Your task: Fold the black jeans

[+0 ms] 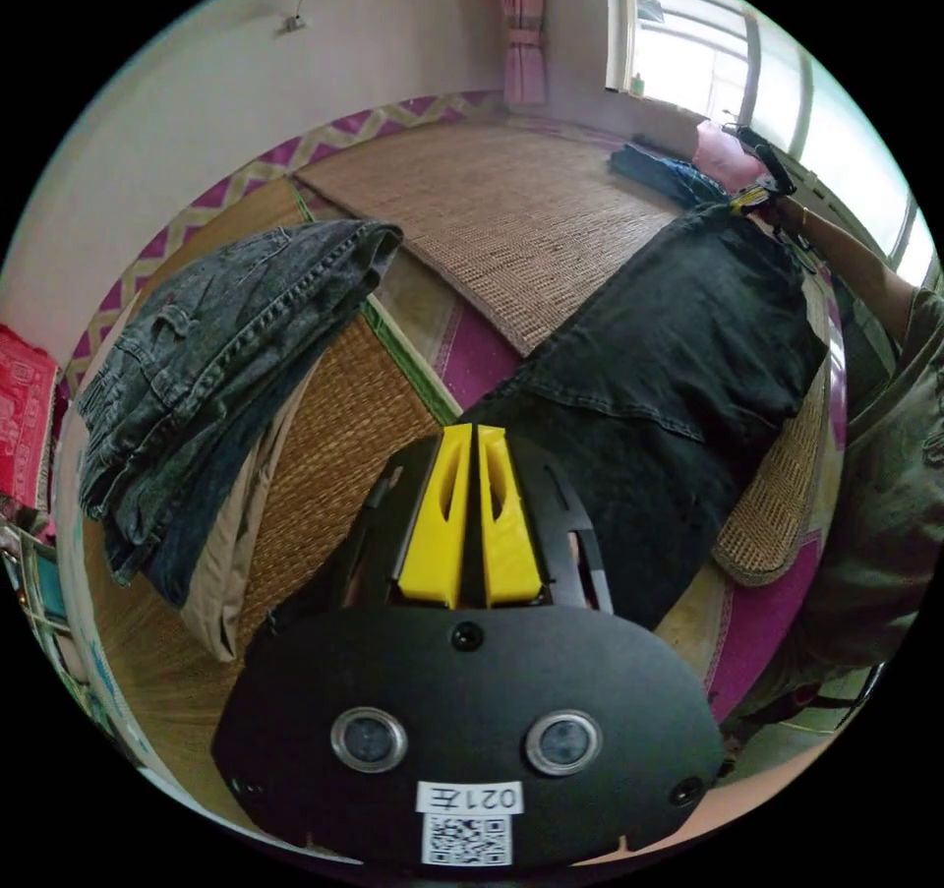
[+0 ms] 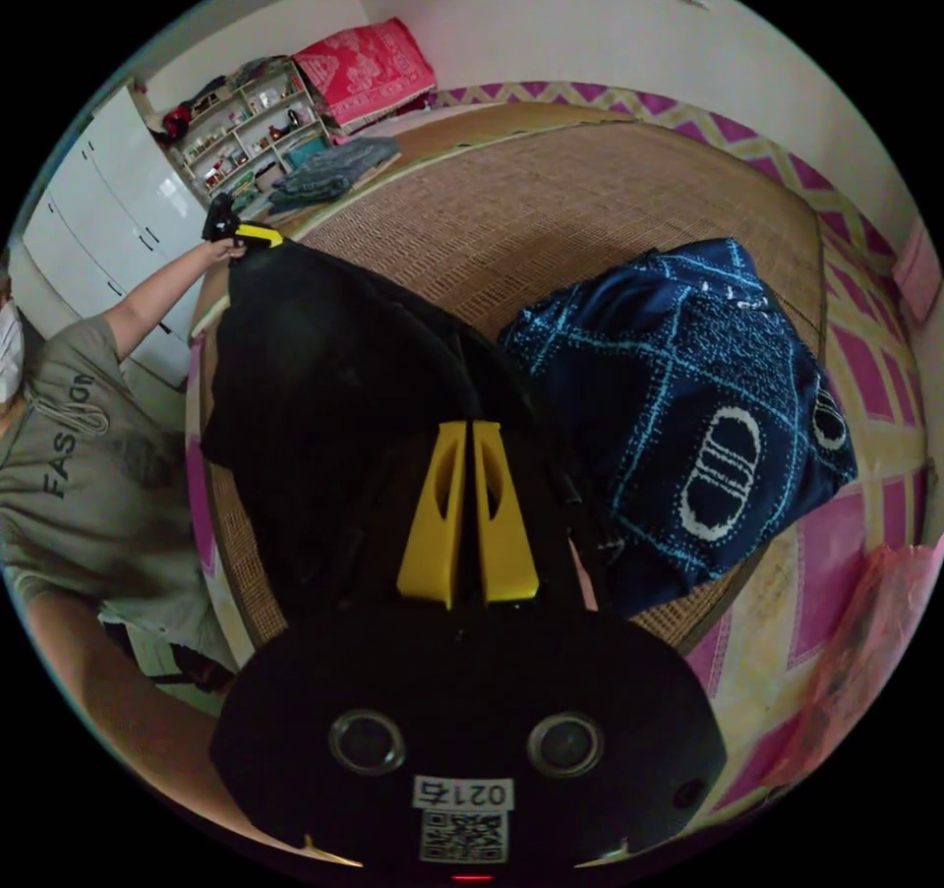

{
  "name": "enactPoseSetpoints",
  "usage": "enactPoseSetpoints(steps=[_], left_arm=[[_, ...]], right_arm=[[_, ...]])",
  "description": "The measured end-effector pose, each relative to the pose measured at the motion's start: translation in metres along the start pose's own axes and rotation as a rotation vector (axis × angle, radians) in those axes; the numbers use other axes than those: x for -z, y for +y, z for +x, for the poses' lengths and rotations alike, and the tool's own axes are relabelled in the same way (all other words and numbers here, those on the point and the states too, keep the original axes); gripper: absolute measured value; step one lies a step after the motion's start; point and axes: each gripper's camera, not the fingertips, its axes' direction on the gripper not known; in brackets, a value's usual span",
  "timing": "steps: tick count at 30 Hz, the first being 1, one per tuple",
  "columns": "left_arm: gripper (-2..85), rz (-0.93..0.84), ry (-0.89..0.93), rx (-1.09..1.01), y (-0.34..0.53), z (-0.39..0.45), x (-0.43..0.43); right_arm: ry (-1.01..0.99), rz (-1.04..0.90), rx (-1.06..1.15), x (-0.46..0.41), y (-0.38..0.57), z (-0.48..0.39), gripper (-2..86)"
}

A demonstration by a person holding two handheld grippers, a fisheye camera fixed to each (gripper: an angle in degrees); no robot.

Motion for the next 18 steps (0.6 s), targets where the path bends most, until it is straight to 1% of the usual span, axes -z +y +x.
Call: enactPoseSetpoints(steps=[3, 5, 6, 8, 11, 14, 18], left_arm=[[-0.7, 0.094, -0.033, -0.014, 0.017, 0.007, 0.030], [-0.9, 0.233, -0.020, -0.004, 0.040, 0.013, 0.074], [-0.9, 0.271, -0.010, -0.001, 0.047, 0.015, 0.087], [-0.9, 0.401, 0.023, -0.018, 0.081, 0.032, 0.141], [-0.9, 0.504, 0.058, -0.055, 0.134, 0.066, 0.205], [-0.9, 0.512, 0.102, -0.059, 0.189, 0.097, 0.241], [-0.9, 0.446, 0.197, -0.011, 0.242, 0.126, 0.237]], right_arm=[[0.013, 0.044, 0.016, 0.025, 0.011, -0.011, -1.0], [0.004, 0.115, 0.057, 0.058, 0.027, -0.030, -1.0], [-0.001, 0.138, 0.069, 0.068, 0.032, -0.036, -1.0], [-0.023, 0.247, 0.124, 0.115, 0.062, -0.066, -1.0], [-0.071, 0.345, 0.217, 0.168, 0.117, -0.116, -1.0], [-0.116, 0.370, 0.260, 0.197, 0.180, -0.160, -1.0], [-0.191, 0.308, 0.218, 0.192, 0.248, -0.190, -1.0]])
